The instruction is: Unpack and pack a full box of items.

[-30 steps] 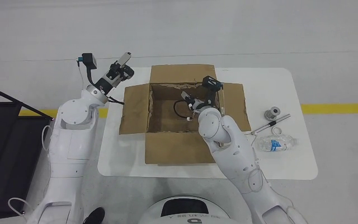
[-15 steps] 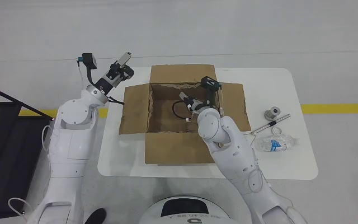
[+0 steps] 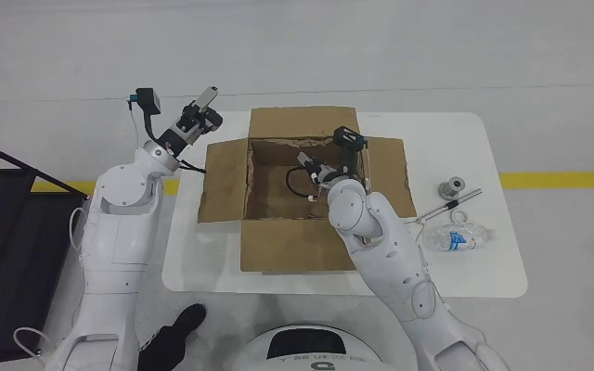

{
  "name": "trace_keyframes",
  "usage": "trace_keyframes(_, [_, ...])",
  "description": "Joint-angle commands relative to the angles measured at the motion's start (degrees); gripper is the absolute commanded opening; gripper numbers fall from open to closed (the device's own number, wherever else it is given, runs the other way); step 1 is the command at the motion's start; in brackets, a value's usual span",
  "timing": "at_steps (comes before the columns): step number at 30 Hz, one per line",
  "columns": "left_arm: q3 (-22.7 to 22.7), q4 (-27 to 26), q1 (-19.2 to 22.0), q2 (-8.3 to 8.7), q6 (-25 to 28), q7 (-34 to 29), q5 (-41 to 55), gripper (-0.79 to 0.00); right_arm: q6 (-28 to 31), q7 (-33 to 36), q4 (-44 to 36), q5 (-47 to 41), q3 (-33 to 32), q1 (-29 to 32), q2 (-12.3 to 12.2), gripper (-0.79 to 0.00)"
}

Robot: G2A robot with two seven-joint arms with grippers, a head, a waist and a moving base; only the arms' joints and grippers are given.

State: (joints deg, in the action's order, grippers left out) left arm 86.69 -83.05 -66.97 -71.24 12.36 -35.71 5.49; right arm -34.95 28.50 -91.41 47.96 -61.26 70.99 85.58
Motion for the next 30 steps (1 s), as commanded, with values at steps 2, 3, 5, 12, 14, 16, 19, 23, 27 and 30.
trace_keyframes(2, [0.0, 0.0, 0.0, 0.00, 0.0, 0.0, 0.0, 0.000, 0.0, 0.0, 0.0, 0.0, 0.0, 0.0, 0.0, 0.000])
trace_keyframes(3, [0.0, 0.0, 0.0, 0.00, 0.0, 0.0, 0.0, 0.000, 0.0, 0.0, 0.0, 0.0, 0.0, 0.0, 0.0, 0.000])
trace_keyframes(5, [0.0, 0.0, 0.0, 0.00, 0.0, 0.0, 0.0, 0.000, 0.0, 0.0, 0.0, 0.0, 0.0, 0.0, 0.0, 0.000])
trace_keyframes(12, [0.0, 0.0, 0.0, 0.00, 0.0, 0.0, 0.0, 0.000, 0.0, 0.0, 0.0, 0.0, 0.0, 0.0, 0.0, 0.000])
trace_keyframes(14, [0.0, 0.0, 0.0, 0.00, 0.0, 0.0, 0.0, 0.000, 0.0, 0.0, 0.0, 0.0, 0.0, 0.0, 0.0, 0.000])
trace_keyframes(16, [0.0, 0.0, 0.0, 0.00, 0.0, 0.0, 0.0, 0.000, 0.0, 0.0, 0.0, 0.0, 0.0, 0.0, 0.0, 0.000])
trace_keyframes(19, [0.0, 0.0, 0.0, 0.00, 0.0, 0.0, 0.0, 0.000, 0.0, 0.0, 0.0, 0.0, 0.0, 0.0, 0.0, 0.000])
trace_keyframes(23, [0.0, 0.0, 0.0, 0.00, 0.0, 0.0, 0.0, 0.000, 0.0, 0.0, 0.0, 0.0, 0.0, 0.0, 0.0, 0.000])
trace_keyframes(27, [0.0, 0.0, 0.0, 0.00, 0.0, 0.0, 0.0, 0.000, -1.1, 1.2, 1.0, 0.0, 0.1, -0.1, 0.0, 0.000])
trace_keyframes(30, [0.0, 0.0, 0.0, 0.00, 0.0, 0.0, 0.0, 0.000, -11.1, 8.6, 6.1, 7.8, 3.7, -5.7, 0.4, 0.000])
